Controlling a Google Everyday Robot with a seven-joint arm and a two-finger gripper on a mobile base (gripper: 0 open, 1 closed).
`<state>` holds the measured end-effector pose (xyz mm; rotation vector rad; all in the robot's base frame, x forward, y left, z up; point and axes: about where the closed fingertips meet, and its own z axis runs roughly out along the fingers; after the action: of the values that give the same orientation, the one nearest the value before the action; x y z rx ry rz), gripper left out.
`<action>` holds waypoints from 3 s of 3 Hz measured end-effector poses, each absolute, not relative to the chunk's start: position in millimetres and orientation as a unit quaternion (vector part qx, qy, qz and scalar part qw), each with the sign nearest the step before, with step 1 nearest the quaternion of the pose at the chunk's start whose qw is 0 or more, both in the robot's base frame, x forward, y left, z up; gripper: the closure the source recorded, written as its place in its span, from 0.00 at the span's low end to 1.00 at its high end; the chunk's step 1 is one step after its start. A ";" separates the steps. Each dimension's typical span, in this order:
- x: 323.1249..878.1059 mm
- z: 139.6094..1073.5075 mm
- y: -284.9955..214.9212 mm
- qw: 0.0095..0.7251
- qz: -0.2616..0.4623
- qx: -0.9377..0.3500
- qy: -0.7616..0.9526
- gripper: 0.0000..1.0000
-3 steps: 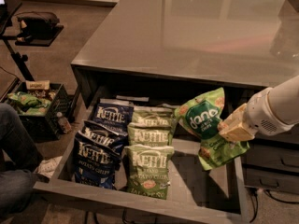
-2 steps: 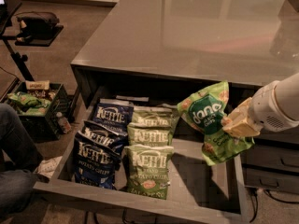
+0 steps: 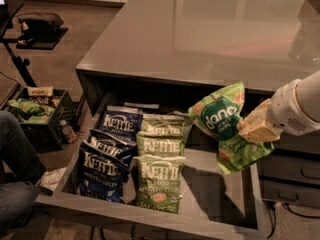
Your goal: Pick green rice chip bag from top drawer and place on counter
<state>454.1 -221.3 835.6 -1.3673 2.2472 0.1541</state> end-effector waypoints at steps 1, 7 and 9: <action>463.6 875.4 -221.3 0.270 0.034 -0.510 0.816 1.00; 652.3 951.5 -197.2 0.250 -0.014 -0.565 0.786 1.00; 706.9 934.8 -170.6 0.235 -0.006 -0.588 0.774 1.00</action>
Offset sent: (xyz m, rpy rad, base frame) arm 0.0536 -0.0066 0.1146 -0.0823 -0.1737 0.0230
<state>706.9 -170.6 934.8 -1.6121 2.1236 -0.0170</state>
